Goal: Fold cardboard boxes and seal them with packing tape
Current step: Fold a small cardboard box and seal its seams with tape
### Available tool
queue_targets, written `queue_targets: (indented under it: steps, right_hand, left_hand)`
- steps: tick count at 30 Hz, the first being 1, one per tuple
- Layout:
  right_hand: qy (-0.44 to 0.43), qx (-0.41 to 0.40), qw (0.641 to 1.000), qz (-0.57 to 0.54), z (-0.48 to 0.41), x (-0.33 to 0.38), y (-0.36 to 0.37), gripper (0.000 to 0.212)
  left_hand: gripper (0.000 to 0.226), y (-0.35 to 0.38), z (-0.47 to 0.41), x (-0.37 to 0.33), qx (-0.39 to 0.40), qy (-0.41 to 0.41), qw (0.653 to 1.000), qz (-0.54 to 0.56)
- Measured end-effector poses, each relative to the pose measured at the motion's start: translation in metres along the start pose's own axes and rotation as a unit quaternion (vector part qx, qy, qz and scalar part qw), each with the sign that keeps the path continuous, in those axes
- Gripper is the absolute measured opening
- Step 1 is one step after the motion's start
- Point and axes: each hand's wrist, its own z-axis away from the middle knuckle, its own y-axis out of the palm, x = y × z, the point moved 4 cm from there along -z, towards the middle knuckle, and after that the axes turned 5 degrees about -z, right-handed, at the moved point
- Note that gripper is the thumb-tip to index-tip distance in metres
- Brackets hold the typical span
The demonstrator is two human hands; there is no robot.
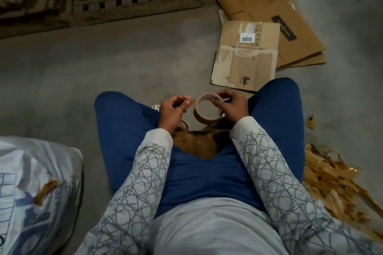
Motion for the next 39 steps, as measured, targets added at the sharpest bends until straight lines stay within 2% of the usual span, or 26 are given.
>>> queue_targets:
  steps: [3,7,12,14,19,22,25,30,35,39]
  right_hand:
    - [0.037,-0.017,0.998,-0.055,-0.008,-0.004,-0.004,0.016]
    - [0.064,-0.003,0.996,-0.070,-0.044,0.002,-0.012,0.018]
    - [0.046,0.020,0.998,0.036,-0.132,0.014,-0.033,0.015]
    - [0.039,0.004,0.995,0.096,-0.168,0.014,-0.043,0.019]
    - [0.061,-0.034,0.982,0.175,-0.246,-0.014,-0.058,0.019]
    - [0.084,-0.069,0.977,0.181,-0.274,-0.058,-0.046,0.017]
    - [0.096,-0.067,0.976,0.184,-0.294,-0.109,-0.016,0.018]
    - [0.183,-0.059,0.975,0.115,-0.300,-0.207,0.032,0.014]
    - [0.247,-0.123,0.959,0.065,-0.275,-0.279,0.051,0.013]
    - [0.289,-0.176,0.941,0.018,-0.260,-0.325,0.054,0.016]
  left_hand:
    - [0.012,0.000,-0.023,-0.008,0.005,-0.003,1.000,-0.015]
    - [0.007,0.005,-0.067,-0.030,0.059,0.062,0.989,-0.122]
    - [0.008,0.035,-0.156,-0.070,0.146,0.141,0.938,-0.281]
    - [0.008,0.055,-0.188,-0.083,0.175,0.152,0.926,-0.299]
    - [0.008,0.101,-0.262,-0.064,0.193,0.052,0.958,-0.208]
    - [0.013,0.123,-0.295,-0.026,0.172,0.003,0.968,-0.181]
    - [0.013,0.138,-0.323,0.020,0.142,-0.035,0.971,-0.188]
    - [0.010,0.150,-0.351,0.104,0.126,-0.116,0.965,-0.199]
    - [0.011,0.181,-0.358,0.166,0.157,-0.158,0.952,-0.211]
    - [0.013,0.214,-0.367,0.185,0.130,-0.189,0.955,-0.188]
